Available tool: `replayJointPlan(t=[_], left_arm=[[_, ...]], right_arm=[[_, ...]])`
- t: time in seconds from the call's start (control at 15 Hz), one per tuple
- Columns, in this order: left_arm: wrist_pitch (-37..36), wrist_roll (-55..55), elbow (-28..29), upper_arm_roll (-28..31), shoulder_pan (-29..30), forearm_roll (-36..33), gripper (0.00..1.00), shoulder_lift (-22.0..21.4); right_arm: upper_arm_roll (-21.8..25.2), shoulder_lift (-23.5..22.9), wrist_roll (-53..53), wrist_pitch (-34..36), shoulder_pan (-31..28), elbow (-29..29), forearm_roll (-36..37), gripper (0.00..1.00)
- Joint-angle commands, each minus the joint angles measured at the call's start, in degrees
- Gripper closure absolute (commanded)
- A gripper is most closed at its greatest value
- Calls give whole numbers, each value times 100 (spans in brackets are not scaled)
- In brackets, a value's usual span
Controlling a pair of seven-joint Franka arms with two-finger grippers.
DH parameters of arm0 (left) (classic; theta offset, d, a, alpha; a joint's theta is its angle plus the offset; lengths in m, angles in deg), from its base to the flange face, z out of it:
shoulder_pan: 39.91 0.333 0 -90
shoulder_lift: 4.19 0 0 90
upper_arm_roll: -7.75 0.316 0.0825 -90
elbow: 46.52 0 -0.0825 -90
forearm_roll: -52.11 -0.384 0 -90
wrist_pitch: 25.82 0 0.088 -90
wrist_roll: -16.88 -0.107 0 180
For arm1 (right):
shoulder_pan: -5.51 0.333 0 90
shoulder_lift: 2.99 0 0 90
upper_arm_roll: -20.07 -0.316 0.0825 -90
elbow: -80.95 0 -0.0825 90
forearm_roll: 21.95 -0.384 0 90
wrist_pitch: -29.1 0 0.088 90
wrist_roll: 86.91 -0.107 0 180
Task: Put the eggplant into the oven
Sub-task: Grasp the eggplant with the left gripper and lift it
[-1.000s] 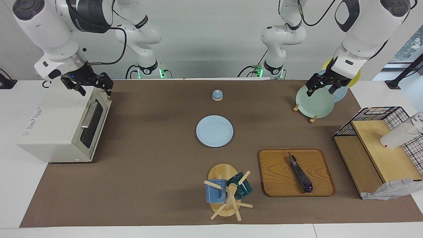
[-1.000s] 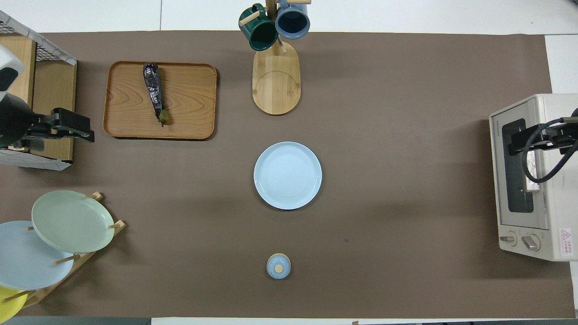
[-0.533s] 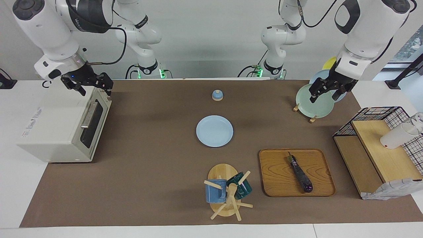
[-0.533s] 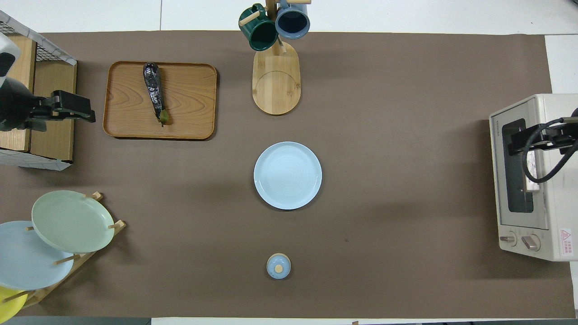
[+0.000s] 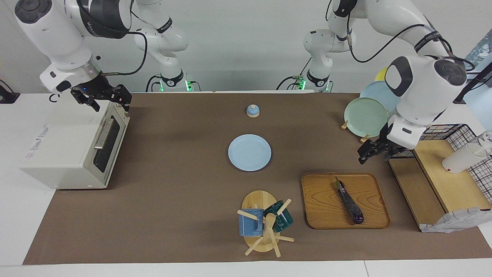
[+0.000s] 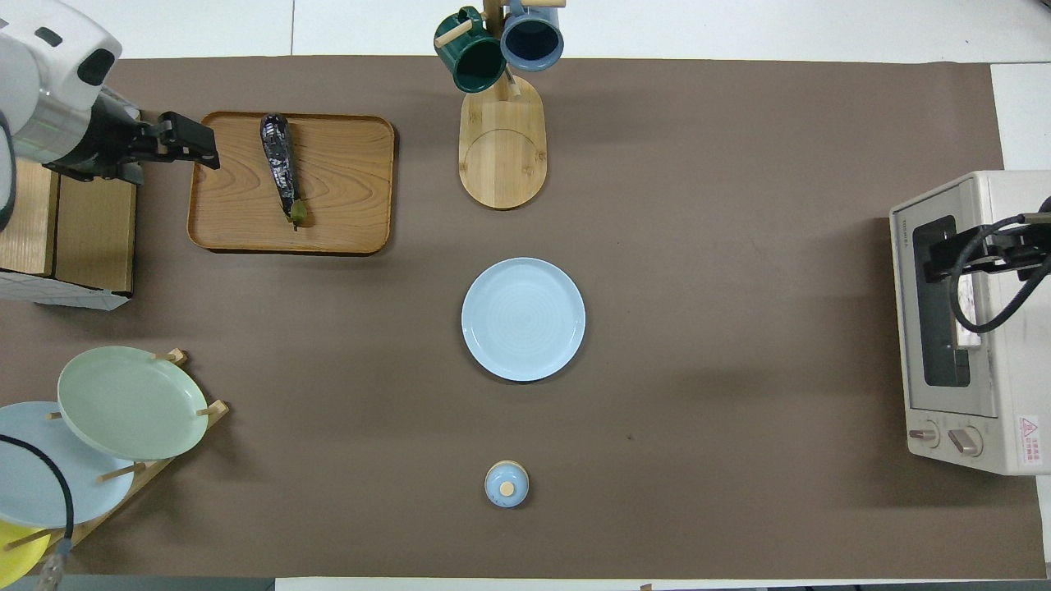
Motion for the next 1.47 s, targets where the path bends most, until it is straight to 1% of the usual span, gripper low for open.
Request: replayJointPlan(t=[0.0,0.13,0.33,0.4,0.53,0.67,0.8,0.87,0.93,1.0,1.07,1.13,1.2,1.33,1.4], left_arm=[[522,10,-264,53,-73,-36,0,597],[909,19,-273,45,-82,-35,0,923],[1778,-16,-255,62,-266,-53,0,1468],[1972,-16,-229,62,-258,-10,0,1495],[1965,-16,-168,53,-205,0,0,1487],[2088,-16,200,62,-214,8,0,1417],[2237,-16,438,71,-257,-9,0,1329],[2281,-8,552,80,-275,-18,0,1311],[2334,-7,623,80,-275,-27,0,1276],[2369,-7,676,71,-266,-27,0,1250],[2378,-7,685,71,-258,-27,0,1250],[2378,-7,694,71,-258,-27,0,1241],[2378,1,729,71,-266,-27,0,1241],[2404,10,808,71,-275,-27,9,1206],[2439,10,843,71,-275,-27,13,1188]], right_arm=[[43,100,-75,25,32,-110,-116,0],[43,100,-83,25,32,-110,-116,0],[43,100,-75,25,32,-110,-116,0],[43,100,-75,25,32,-110,-116,0],[43,117,-75,113,32,-145,-116,0],[17,118,-66,131,41,-145,-125,0],[17,117,-31,96,24,-154,-125,0],[17,126,-57,-131,15,-224,-134,0],[8,187,-22,-811,49,-511,-125,8],[8,310,30,-1045,41,-767,-125,50],[17,319,127,-1038,-3,-813,-125,90],[8,328,267,-1047,-12,-839,-125,100],[17,354,468,-1125,-12,-926,-125,100],[43,486,462,-1388,-73,-1304,-46,100],[43,504,392,-1381,-126,-1418,-20,100]])
